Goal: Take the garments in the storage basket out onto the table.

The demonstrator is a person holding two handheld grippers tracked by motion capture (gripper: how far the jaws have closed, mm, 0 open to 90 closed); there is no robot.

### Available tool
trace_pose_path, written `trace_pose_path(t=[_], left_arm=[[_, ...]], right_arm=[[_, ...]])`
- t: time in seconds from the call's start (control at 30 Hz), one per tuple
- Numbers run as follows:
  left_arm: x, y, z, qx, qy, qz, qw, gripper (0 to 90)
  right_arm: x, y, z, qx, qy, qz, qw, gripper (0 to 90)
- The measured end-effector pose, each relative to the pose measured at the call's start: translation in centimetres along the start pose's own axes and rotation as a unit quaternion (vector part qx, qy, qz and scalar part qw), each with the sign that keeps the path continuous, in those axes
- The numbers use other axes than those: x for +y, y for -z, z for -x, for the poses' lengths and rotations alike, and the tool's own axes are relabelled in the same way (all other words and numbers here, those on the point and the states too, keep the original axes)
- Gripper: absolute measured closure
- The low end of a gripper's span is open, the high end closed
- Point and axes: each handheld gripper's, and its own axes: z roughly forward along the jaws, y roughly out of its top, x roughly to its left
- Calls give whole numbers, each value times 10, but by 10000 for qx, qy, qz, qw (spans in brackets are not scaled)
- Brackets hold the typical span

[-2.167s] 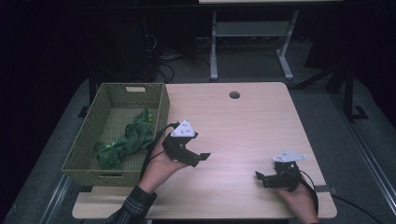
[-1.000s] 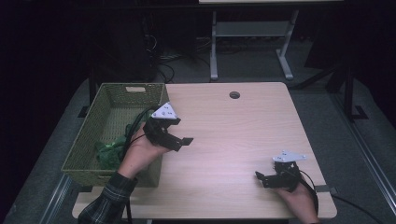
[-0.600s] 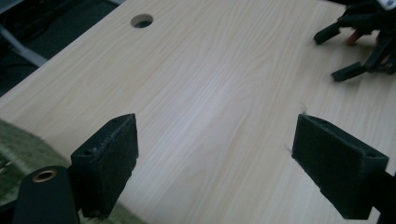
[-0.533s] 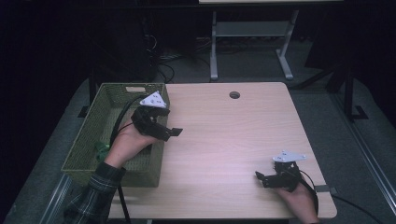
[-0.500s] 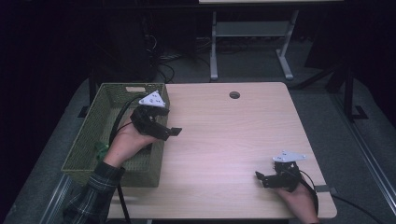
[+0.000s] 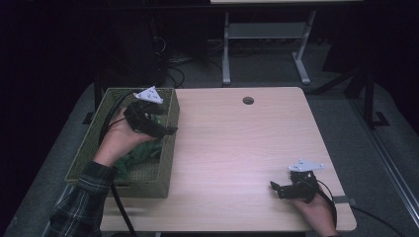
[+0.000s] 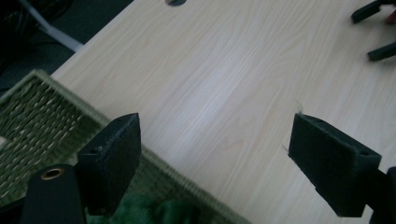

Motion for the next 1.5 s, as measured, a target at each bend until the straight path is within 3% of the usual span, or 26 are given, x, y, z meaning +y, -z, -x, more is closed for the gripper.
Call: trace_pose_path(t=[0.3, 0.43, 0.6, 0.67, 0.9, 1.1, 1.5], left_arm=[[-14, 4, -10, 93, 51, -200, 9997, 205], [-23, 2, -11, 178, 50, -439, 9989, 205], [-26, 6, -11, 213, 162, -318, 9991, 203], [-32, 3, -12, 287, 137, -445, 9985, 203], [-50, -2, -13, 378, 325, -521, 9974, 204], [-64, -7, -17, 514, 469, -652, 9954, 225], [-91, -40, -31, 589, 625, -1192, 9891, 240]], right_arm=[[0, 0, 0, -7, 6, 2, 10000, 73], [0, 0, 0, -5, 20, 9, 10000, 73], [0, 0, 0, -11, 7, 7, 10000, 73], [0, 0, 0, -12, 4, 4, 10000, 73], [0, 0, 0, -7, -14, -7, 10000, 73], [0, 0, 0, -7, -14, -8, 10000, 73], [0, 0, 0, -7, -13, -8, 10000, 73]])
